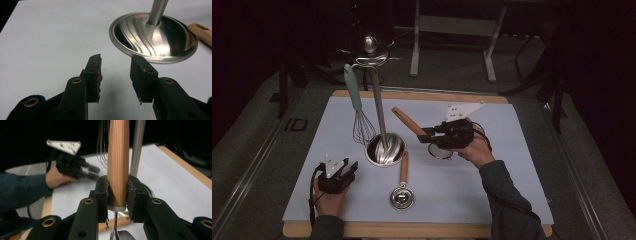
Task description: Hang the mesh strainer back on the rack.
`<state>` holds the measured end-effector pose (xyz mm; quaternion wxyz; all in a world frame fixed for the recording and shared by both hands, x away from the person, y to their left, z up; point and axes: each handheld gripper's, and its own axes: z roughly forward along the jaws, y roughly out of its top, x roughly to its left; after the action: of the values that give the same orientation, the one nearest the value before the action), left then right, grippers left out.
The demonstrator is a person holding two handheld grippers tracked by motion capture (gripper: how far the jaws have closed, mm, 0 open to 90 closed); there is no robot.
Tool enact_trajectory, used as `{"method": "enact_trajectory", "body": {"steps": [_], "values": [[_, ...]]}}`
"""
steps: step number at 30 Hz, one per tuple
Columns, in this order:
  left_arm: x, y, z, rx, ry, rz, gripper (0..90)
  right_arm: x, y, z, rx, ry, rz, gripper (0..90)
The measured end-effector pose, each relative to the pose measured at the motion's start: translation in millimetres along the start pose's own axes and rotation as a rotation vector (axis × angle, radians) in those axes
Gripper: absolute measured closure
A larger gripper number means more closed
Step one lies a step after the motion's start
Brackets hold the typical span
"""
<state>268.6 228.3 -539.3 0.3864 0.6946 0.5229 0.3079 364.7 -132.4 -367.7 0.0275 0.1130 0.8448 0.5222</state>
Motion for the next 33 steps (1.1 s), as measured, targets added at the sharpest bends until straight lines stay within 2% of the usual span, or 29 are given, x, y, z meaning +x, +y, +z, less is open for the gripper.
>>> {"method": "enact_trajectory", "body": {"steps": [5, 17, 33], "values": [[0.2, 0.0, 0.0, 0.0, 0.0, -0.001, 61.4, 2.7, 10.2, -1.1, -0.054, 0.036, -0.007, 72.6], [0.0, -0.1, -0.2, -0.001, 0.0, 0.0, 61.4, 8.3, 31.0, -2.3, -0.111, 0.083, -0.03, 72.6], [0.1, -0.2, -0.2, -0.002, -0.001, -0.001, 61.5, 10.4, 58.3, -11.0, -0.159, 0.099, -0.057, 72.6]]}}
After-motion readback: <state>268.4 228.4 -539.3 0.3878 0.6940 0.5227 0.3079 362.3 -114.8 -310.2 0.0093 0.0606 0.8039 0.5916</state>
